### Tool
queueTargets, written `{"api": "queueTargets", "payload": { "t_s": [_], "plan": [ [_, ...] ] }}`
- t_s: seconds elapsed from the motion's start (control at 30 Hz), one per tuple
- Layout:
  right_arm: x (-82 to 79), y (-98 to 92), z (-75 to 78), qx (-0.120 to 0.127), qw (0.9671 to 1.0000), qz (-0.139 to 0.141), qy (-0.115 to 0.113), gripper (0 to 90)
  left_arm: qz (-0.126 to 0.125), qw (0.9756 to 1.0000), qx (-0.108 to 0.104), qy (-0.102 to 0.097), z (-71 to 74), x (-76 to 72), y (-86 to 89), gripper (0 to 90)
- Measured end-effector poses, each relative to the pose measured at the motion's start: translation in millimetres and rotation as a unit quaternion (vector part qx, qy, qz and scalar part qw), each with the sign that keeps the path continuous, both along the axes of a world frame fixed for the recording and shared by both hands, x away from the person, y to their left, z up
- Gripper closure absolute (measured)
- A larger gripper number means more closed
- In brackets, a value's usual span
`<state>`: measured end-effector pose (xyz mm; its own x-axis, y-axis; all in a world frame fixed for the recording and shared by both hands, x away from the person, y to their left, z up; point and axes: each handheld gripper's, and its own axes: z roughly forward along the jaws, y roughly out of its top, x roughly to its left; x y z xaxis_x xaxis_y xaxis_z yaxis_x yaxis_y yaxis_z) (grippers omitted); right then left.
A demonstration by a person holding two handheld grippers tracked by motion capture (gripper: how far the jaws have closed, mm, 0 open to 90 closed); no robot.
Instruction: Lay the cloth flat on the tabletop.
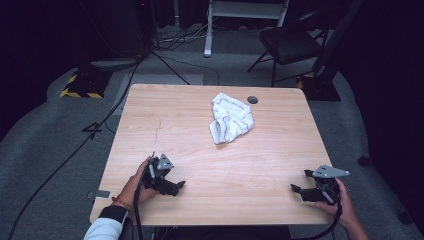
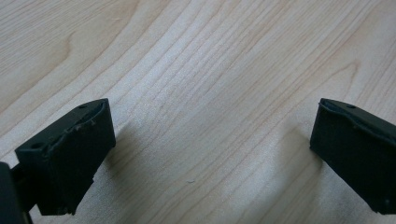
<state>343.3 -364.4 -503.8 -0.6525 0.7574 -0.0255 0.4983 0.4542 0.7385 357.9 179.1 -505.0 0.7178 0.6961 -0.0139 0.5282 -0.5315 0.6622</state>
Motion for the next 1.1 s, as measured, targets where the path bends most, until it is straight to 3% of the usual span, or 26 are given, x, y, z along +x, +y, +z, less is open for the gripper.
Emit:
{"api": "queueTargets", "payload": {
  "t_s": [0.5, 0.7, 0.8, 0.83, 0.9, 1.1],
  "plan": [
    [2.8, -0.3, 0.0, 0.004, 0.9999, -0.007, 0.009, 14.8, -0.018, 0.9998, 0.0, 0.001, 0.1, -8.1, 8.2, 0.3],
    [5.5, -0.3, 0.9, 0.002, 0.9999, -0.003, 0.013, 15.2, -0.048, 0.9988, 0.0, 0.001, 0.0, -2.1, 9.2, 0.2],
    [10.7, -1.1, 3.3, -0.009, 0.9997, 0.011, 0.019, 15.2, -0.04, 0.9992, 0.001, 0.001, 0.3, -0.6, 7.2, 0.2],
    [12.3, -2.1, 3.5, -0.01, 0.9998, 0.005, 0.018, 15.3, -0.039, 0.9992, 0.001, 0.001, 0.3, -0.3, 6.9, 0.2],
    [16.1, -4.7, 3.5, -0.004, 0.9998, 0.004, 0.018, 22.5, -0.036, 0.9993, 0.001, 0.001, 0.3, -0.2, 6.4, 0.3],
    [26.0, 7.0, 12.2, -0.014, 0.9997, 0.021, -0.002, 30.9, -0.044, 0.999, 0.0, 0.001, 0.2, 2.1, 4.3, 0.3]
  ]
}}
